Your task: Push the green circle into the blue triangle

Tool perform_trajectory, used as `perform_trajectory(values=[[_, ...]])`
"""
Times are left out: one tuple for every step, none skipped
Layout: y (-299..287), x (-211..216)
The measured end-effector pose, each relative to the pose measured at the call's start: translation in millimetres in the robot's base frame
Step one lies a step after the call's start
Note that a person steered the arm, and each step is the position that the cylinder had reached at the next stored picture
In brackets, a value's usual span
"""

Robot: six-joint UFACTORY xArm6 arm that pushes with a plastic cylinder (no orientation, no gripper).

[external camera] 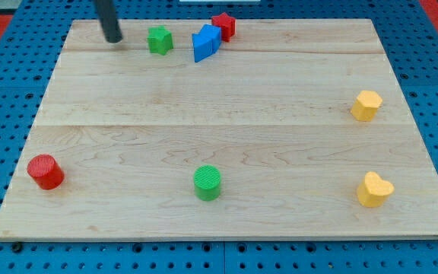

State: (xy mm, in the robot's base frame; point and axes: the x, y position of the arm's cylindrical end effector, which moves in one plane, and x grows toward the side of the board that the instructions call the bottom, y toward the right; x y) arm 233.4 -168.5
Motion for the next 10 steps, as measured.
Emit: perform_trajectory(values=[[62,13],[54,79],[158,156],[248,254],[234,324],[161,329],[115,322],[75,286],[77,258],[77,238]])
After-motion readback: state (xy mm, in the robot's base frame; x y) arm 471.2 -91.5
